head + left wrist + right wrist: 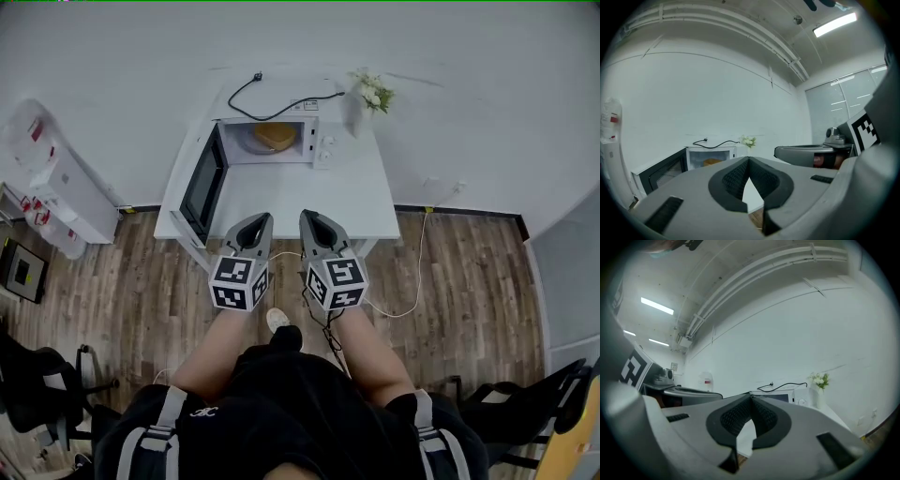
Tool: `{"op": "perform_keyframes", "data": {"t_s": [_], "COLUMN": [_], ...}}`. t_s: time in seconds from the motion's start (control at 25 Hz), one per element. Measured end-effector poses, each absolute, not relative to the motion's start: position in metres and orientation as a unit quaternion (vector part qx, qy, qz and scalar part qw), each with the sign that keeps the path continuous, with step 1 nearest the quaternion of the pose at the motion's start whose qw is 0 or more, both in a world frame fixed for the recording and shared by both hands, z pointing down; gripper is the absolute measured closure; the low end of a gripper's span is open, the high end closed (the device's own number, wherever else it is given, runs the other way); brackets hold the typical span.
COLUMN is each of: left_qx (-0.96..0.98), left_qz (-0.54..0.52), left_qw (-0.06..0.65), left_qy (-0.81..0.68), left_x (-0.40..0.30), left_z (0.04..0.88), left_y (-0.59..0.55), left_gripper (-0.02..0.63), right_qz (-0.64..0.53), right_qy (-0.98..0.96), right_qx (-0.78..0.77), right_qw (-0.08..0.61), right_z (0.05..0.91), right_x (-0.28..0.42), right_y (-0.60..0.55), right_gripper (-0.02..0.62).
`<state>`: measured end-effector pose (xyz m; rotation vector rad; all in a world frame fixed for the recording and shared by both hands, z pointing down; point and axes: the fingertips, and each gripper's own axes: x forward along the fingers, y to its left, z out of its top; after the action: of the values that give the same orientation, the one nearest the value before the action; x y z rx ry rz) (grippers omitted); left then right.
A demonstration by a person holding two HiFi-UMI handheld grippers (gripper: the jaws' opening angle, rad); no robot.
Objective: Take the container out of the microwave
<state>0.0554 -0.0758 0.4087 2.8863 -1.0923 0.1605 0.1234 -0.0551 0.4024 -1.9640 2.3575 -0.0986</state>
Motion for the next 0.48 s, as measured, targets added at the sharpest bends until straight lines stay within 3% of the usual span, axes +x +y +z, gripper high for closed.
{"op": "perform_keyframes", "data": {"t_s": [0.48], "left_qx": [0.928], "left_qz": [0.059], "left_qw": [0.046], "left_qy": [-0.366], "left_x": [0.083], "left_z": [0.426], "left_y": [-0.217], "left_gripper": [0.601], "right_qz": [-0.053], "right_qy": [0.773], "right_qx": [-0.632], "right_qw": [0.007], "right_z": [0.426], "right_x": [0.159], "right_y": [-0.195], "right_gripper": [0.592]}}
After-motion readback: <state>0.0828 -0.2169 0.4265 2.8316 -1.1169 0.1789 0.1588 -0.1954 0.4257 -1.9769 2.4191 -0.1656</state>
